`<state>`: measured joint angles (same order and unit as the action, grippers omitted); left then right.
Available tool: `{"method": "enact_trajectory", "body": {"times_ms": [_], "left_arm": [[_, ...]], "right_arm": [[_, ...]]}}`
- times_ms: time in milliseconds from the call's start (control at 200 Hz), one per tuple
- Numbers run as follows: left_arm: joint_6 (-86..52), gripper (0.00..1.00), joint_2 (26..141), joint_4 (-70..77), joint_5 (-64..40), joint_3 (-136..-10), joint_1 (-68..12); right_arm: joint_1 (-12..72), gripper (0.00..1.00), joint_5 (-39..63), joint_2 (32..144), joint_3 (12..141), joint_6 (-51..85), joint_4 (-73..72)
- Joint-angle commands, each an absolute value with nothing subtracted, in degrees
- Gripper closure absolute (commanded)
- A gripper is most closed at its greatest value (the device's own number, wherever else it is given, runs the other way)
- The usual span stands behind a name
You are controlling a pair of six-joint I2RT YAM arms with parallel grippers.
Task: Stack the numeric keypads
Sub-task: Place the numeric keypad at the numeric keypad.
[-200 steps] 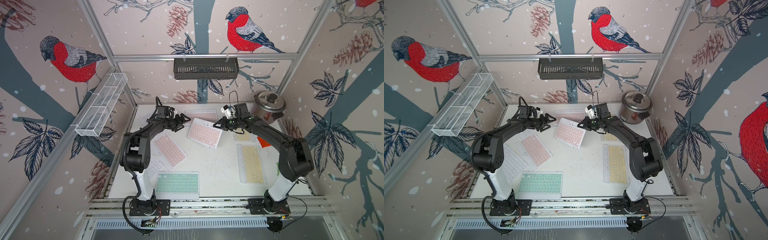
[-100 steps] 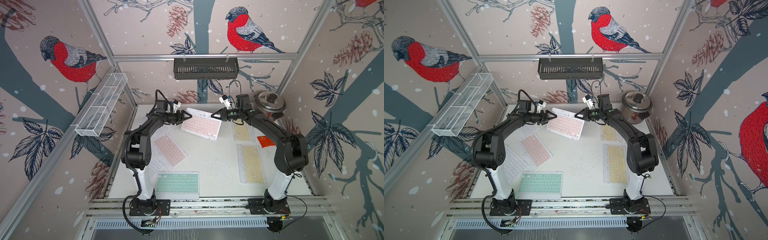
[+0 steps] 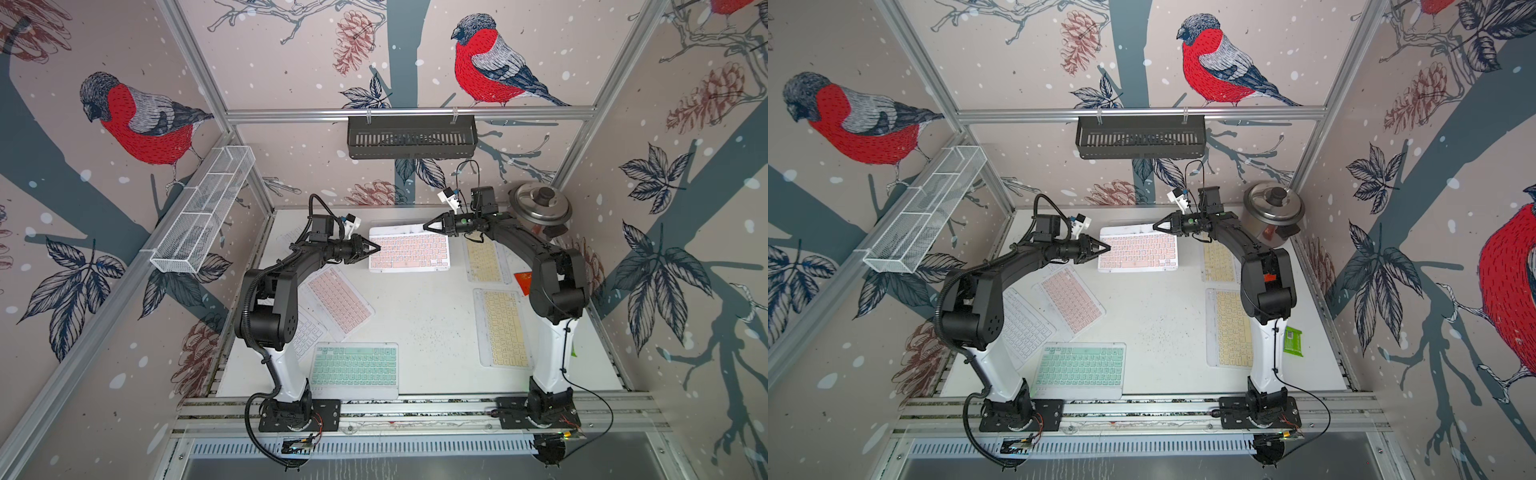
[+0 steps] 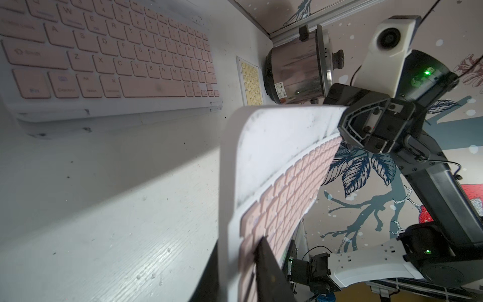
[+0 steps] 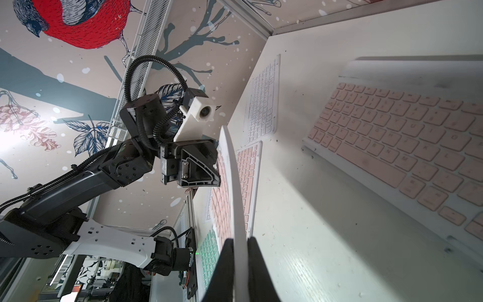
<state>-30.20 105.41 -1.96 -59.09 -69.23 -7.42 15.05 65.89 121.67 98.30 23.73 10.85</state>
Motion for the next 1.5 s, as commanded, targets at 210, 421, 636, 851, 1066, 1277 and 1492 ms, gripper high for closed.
{"method": "enact_trajectory", "body": {"times_ms": [210,421,636,851,1066,1277,1492], "left_arm": [[-36.3,1.00,105.5,12.2,-64.6,-68.1,-9.1],[-41.1,1.00,112.2,18.8,-66.2,-75.0,-8.2],[-44.2,1.00,123.8,20.9,-68.3,-85.6,-5.7],[-35.7,1.00,133.0,7.9,-70.9,-97.8,-4.9],[-32.4,1.00,137.9,1.6,-73.7,-104.4,-4.0],[-27.7,1.00,141.4,-6.7,-74.5,-110.1,-2.5],[-24.8,1.00,146.0,-12.7,-74.5,-114.8,-1.6]], "right_arm": [[12.9,0.44,64.2,128.7,104.4,24.8,11.0],[11.0,0.02,58.2,125.8,102.2,27.6,8.3],[9.4,0.00,52.0,123.1,96.5,31.3,4.0],[10.1,0.00,50.2,123.5,93.6,31.6,2.9],[10.7,0.00,48.9,125.8,93.1,32.3,2.4],[11.5,0.00,47.4,128.3,95.0,32.1,3.2],[11.8,0.00,47.1,130.3,96.5,32.6,3.2]]}}
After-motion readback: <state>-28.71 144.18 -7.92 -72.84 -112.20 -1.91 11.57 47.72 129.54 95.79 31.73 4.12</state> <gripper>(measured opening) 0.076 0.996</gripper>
